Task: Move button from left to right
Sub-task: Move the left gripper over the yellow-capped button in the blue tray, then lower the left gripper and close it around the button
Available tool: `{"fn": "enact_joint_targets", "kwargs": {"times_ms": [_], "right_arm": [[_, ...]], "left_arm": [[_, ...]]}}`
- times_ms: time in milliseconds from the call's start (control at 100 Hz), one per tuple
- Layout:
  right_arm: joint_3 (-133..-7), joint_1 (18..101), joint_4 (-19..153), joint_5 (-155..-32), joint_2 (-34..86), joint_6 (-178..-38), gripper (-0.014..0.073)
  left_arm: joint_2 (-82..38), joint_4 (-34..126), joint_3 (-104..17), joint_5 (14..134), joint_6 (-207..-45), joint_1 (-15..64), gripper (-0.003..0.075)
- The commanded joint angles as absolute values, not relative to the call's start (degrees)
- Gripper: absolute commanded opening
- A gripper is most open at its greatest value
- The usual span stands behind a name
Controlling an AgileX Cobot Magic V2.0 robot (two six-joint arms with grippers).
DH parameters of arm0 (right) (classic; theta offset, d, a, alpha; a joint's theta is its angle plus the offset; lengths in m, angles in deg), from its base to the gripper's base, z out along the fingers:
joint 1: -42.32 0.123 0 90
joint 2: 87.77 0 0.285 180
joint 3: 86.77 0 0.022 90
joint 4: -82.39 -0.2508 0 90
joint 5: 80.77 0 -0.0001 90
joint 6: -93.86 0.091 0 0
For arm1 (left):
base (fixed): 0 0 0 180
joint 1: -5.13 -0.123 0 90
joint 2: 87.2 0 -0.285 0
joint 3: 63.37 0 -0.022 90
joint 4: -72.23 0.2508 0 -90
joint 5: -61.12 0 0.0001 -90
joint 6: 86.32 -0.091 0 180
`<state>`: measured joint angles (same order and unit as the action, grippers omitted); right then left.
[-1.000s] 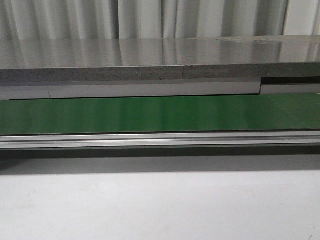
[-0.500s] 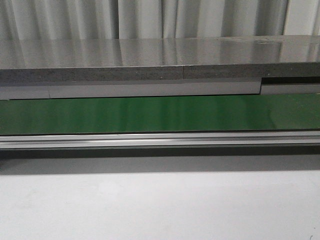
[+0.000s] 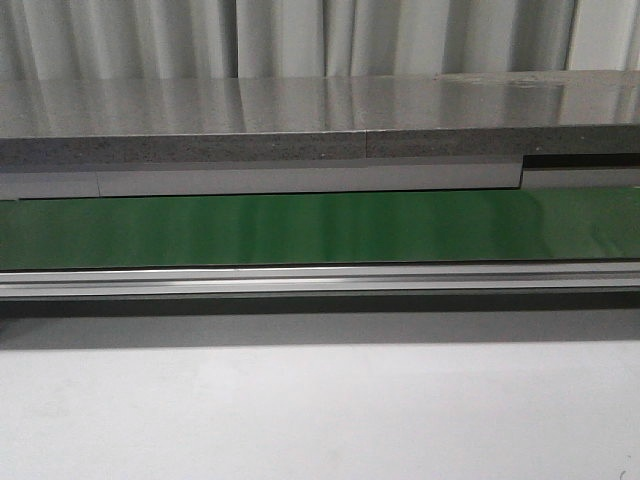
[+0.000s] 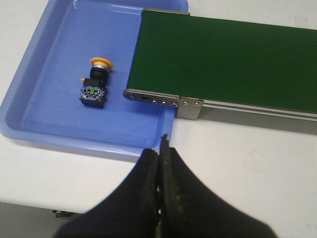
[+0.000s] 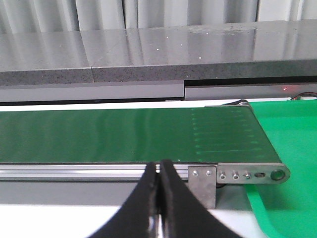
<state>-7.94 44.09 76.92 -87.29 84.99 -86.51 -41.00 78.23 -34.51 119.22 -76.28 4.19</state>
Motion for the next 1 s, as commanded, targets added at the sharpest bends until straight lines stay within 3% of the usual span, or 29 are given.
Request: {"fn": "enact_joint_targets", "kwargs": {"times_ms": [0, 150, 330, 390, 550, 800, 990], "right_arm": [[-9.00, 43.91, 77.46, -82.59, 85.92, -86.64, -0.0067], [-9.00, 43.91, 77.46, -82.59, 85.92, -86.64, -0.0067], [-9.00, 43.91, 77.46, -82.59, 85.92, -86.64, -0.0067], [-9.00, 43.91, 77.46, -82.59, 85.92, -86.64, -0.0067], [-9.00, 43.91, 77.46, -82.59, 85.92, -86.64, -0.0067], [-9.00, 43.91, 77.46, -82.59, 85.92, -86.64, -0.0067], [-9.00, 43.91, 77.46, -82.59, 85.92, -86.64, -0.0067]], "left_arm": [[-40.63, 78.29, -36.57, 115.77, -75.72, 4.63, 0.0024], [-40.63, 78.29, -36.57, 115.95, -76.12, 4.63, 0.0223], [-40.63, 79.16, -36.57, 115.73, -76.16, 4.63, 0.0650], [-40.63, 79.69, -36.57, 115.73, -76.16, 4.63, 0.0717], [-40.23, 81.25, -36.70, 115.72, -76.16, 4.63, 0.0655], [-30.07, 86.88, -43.92, 121.36, -76.26, 3.47, 0.0654], [-20.01, 87.24, -49.84, 118.65, -76.26, 1.05, 0.0654]]}}
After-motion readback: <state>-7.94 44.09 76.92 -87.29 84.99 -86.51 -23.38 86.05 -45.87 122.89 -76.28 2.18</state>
